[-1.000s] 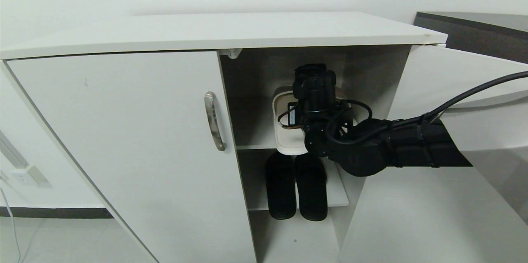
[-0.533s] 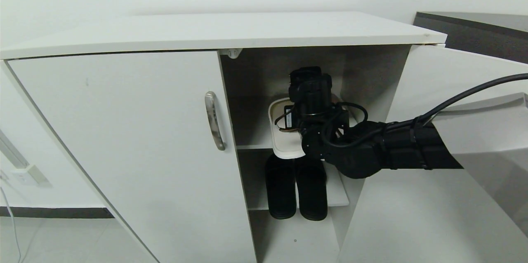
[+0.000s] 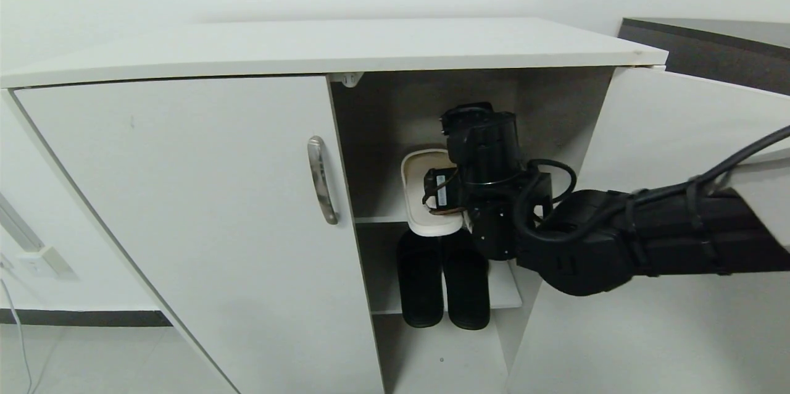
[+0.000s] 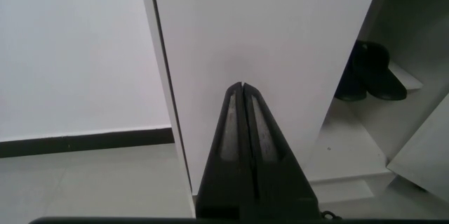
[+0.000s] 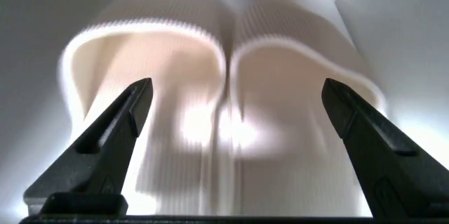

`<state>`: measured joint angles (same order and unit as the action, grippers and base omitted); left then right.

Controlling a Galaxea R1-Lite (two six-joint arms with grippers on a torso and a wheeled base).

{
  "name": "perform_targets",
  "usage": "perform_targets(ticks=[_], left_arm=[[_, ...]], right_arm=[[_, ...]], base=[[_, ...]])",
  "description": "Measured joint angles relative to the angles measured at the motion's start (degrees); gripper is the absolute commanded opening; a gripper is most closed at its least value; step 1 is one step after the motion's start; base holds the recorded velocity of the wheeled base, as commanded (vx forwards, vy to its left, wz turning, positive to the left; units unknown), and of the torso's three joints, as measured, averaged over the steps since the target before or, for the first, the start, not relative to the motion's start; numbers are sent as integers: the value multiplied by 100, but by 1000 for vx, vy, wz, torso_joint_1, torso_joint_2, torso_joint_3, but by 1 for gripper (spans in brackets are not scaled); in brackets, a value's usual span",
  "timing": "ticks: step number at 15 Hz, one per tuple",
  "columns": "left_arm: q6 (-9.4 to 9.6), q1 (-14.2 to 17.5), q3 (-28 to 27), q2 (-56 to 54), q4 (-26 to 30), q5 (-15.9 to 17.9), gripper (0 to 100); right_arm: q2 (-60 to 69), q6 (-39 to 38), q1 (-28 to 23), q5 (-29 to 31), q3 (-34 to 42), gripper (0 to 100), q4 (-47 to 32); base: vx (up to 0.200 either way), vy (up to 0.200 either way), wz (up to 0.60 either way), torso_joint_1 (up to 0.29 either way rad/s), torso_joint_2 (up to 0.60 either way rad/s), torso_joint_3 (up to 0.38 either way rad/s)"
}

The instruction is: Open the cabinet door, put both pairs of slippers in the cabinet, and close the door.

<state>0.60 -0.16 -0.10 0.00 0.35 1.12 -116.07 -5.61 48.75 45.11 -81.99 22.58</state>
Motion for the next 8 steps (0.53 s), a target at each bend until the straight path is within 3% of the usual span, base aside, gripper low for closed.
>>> perform_targets(ticks=[4,7,8], left_arm=[[13,-2,0,0,-2,0,0],[5,-2,0,0,0,2,0],[2,-2,0,0,-2,0,0]], right_arm=[[964,-44,400,-71,1157,100,169],[1635,-38,681,-444,2097,100,633],[1836,-29,772,-597,2403,0,820]], base=[[0,0,0,0,0,0],[0,0,0,0,0,0],[0,0,0,0,0,0]])
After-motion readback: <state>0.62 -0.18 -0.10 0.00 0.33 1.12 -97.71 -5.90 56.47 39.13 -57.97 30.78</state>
